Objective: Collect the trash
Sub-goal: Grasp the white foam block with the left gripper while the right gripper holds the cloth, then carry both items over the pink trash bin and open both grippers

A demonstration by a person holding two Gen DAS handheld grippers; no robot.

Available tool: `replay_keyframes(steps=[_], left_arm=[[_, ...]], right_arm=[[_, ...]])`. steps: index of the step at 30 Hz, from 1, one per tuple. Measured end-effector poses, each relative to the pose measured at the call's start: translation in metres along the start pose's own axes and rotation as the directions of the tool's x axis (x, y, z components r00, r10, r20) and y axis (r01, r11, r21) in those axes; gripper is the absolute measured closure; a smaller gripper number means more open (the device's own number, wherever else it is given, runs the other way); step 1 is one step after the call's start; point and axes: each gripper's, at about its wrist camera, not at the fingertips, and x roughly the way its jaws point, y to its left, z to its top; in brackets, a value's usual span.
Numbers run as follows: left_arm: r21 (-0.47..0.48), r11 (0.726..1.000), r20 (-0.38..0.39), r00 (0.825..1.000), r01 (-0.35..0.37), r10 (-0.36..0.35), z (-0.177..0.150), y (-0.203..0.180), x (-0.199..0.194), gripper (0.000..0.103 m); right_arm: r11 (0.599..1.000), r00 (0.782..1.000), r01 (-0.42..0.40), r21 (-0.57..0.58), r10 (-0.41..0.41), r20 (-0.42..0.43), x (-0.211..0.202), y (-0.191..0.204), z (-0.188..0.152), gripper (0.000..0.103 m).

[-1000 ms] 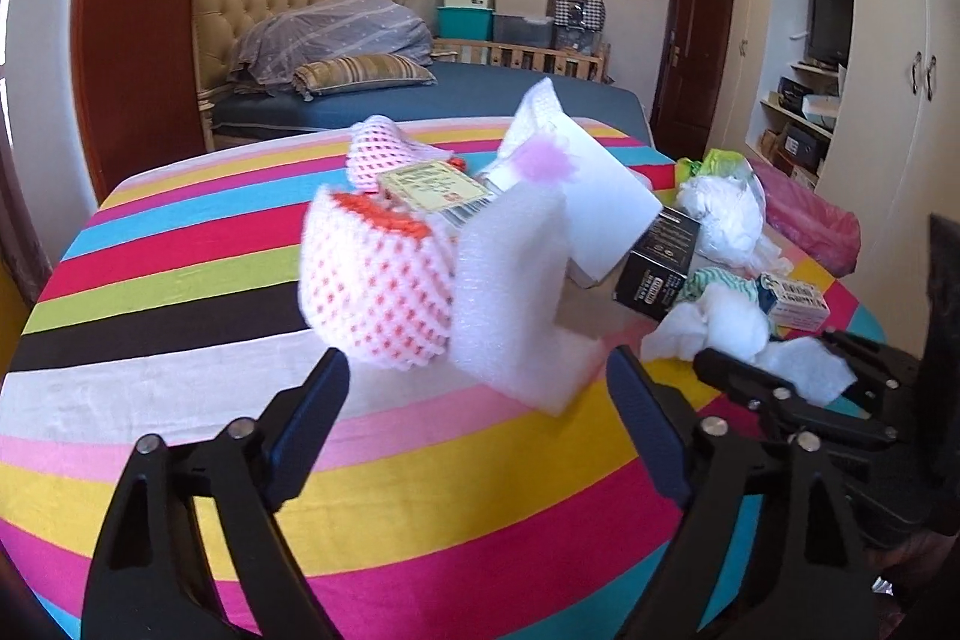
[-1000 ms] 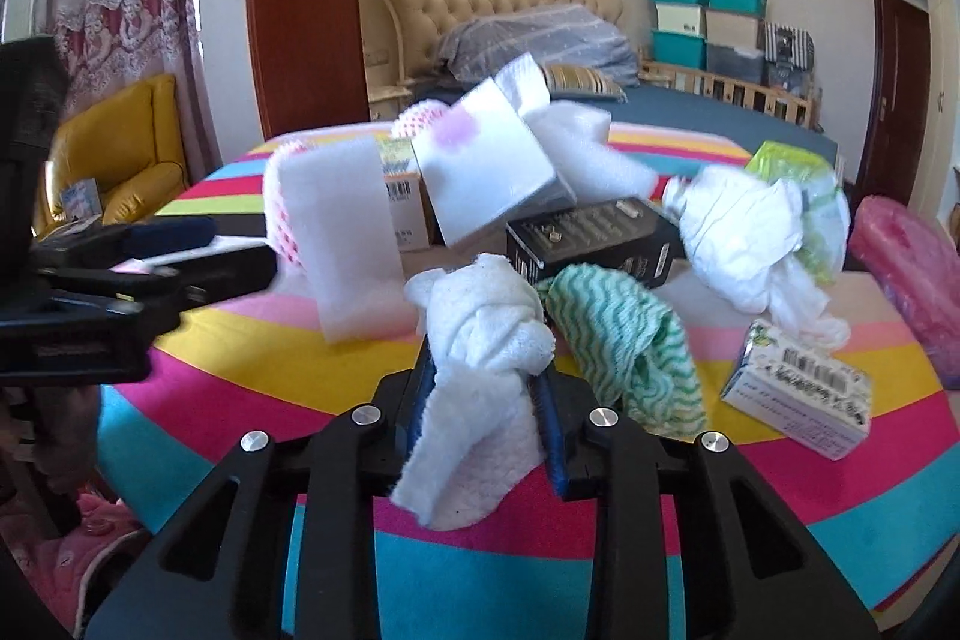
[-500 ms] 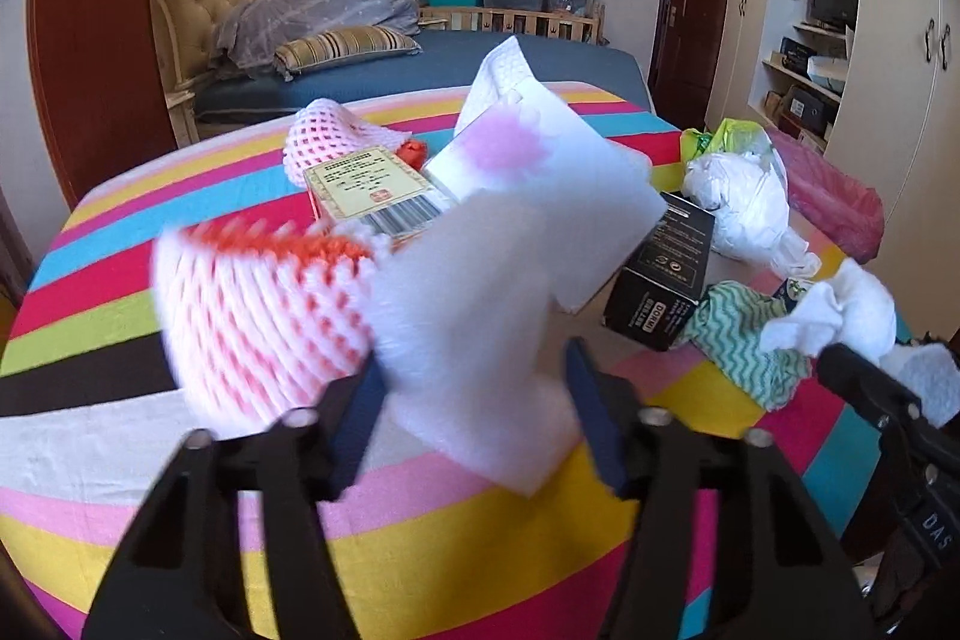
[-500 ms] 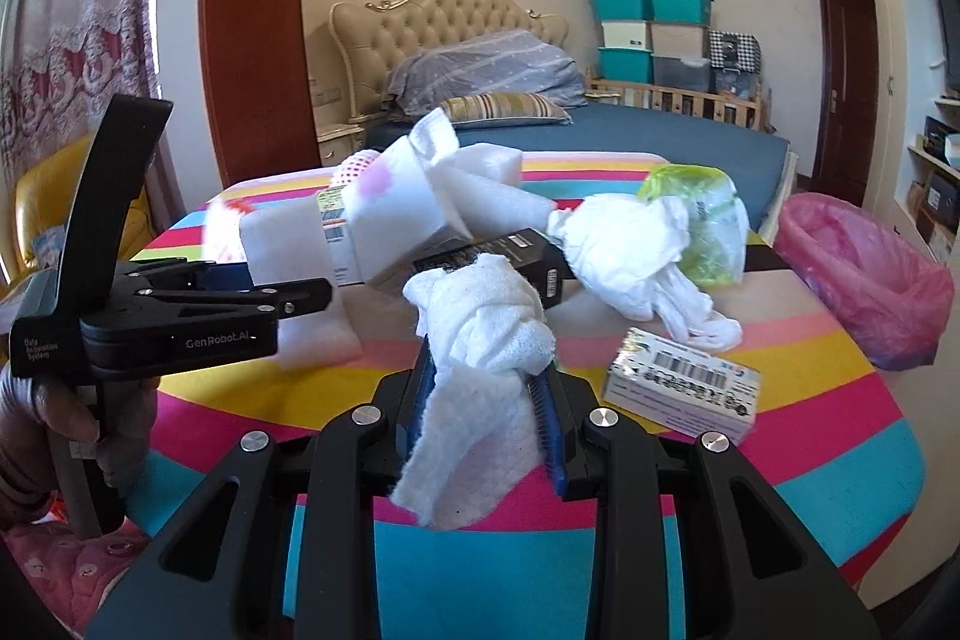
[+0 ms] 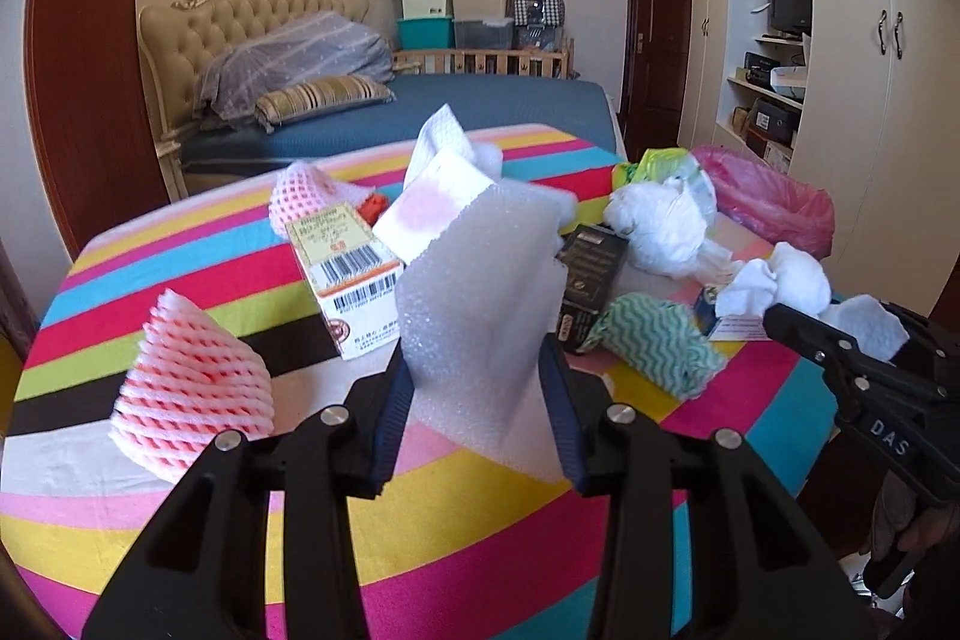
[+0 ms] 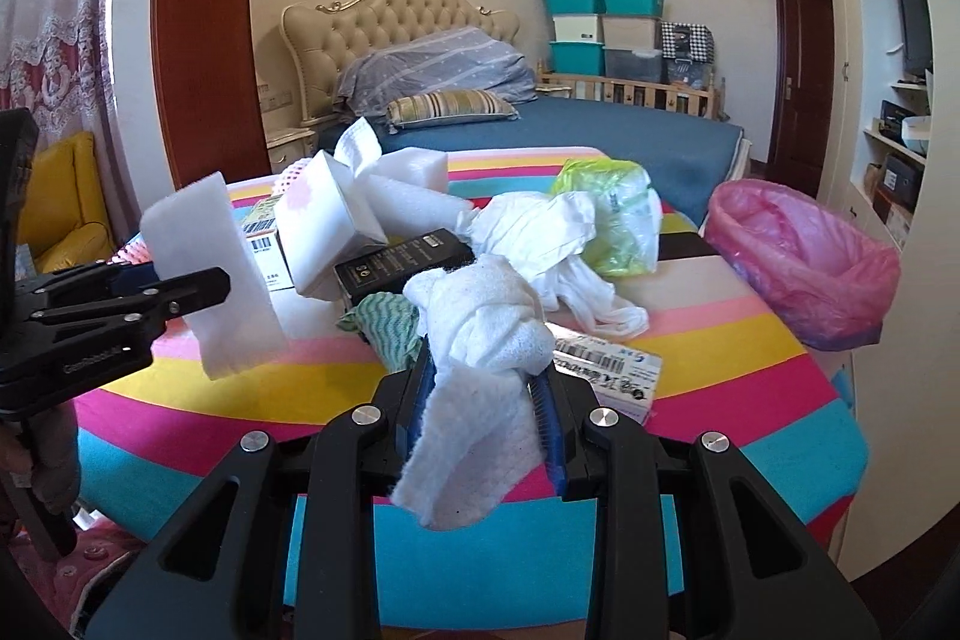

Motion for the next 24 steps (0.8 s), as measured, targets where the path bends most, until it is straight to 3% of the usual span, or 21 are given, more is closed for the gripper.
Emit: replay_keyframes(steps=[11, 24], left_arm=[[0.061, 0.997, 0.054, 0.997, 0.042, -0.046, 0.017, -0.029, -0.013, 0.062], [0.112, 0.984, 0.048, 0.989, 0.137, -0.143, 0.040, -0.068, 0.002, 0.062]], right_arm=[[0.992, 0.990, 0.119, -0.033, -0.116, 0.074, -0.016, -0.013, 0.013, 0.073], [0.978, 0.974, 0.207, -0.002, -0.206, 0.089, -0.021, -0.042, 0.015, 0.073]])
